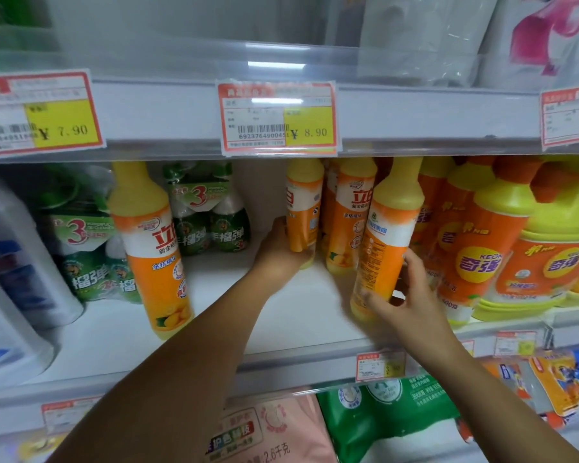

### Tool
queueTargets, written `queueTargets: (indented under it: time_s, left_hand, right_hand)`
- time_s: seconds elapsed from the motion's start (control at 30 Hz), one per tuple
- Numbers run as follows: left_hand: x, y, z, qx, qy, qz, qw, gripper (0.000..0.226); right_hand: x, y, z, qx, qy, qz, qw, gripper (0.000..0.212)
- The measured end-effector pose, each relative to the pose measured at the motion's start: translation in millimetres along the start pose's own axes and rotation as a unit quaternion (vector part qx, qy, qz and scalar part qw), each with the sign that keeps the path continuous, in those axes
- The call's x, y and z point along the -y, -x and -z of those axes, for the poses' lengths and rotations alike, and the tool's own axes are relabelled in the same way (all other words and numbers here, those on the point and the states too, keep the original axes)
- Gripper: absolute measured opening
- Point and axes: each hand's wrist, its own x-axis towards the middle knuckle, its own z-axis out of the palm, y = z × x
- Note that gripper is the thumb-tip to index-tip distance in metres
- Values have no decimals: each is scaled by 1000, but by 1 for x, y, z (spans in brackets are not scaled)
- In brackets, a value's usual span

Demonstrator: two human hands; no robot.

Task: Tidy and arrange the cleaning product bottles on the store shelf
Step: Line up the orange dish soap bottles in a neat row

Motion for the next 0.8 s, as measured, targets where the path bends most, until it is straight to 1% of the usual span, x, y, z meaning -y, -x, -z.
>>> queueTargets:
  time_s: [0.13, 0.23, 0.27, 0.33, 0.4, 0.47, 0.6, 0.63, 0.73, 0.77, 0.8]
  left_hand:
    - [2, 2, 3, -40, -118, 2, 992, 66]
    - [3, -2, 1, -43, -159, 7, 986, 70]
    - [2, -3, 1, -33, -155, 6, 987, 69]
    - [-1, -4, -1, -18, -107, 17, 994, 64]
    - [-2, -4, -5, -28, -60, 39, 997, 65]
    - [-2, 0, -8, -36, -29, 38, 998, 64]
    - [3, 7, -13, -18, -3, 21, 1000, 56]
    - [5, 8, -13, -10, 3, 11, 1000, 51]
    - [7, 10, -11, 26, -10, -4, 1000, 24]
    - [7, 10, -10, 33, -15, -4, 999, 19]
    - [6, 12, -9, 32, -24, -5, 999, 18]
  right_hand:
    - [-10, 1, 1, 15, 19, -5, 1000, 64]
    - [-12, -2, 0, 14, 18, -7, 1000, 65]
    - [-13, -2, 0, 13, 18, -6, 1000, 65]
    - [-13, -3, -1, 7, 18, -7, 1000, 65]
    - [-14, -3, -2, 6, 27, -10, 1000, 66]
    - [-13, -4, -3, 5, 33, -14, 999, 67]
    - [-12, -6, -6, -12, 45, -17, 999, 70]
    - [-10, -7, -8, -19, 50, -17, 998, 71]
    - [-7, -9, -13, -44, 69, -17, 997, 75]
    - [-7, -10, -14, -52, 78, -18, 995, 76]
    - [-7, -10, -16, -61, 86, -19, 994, 78]
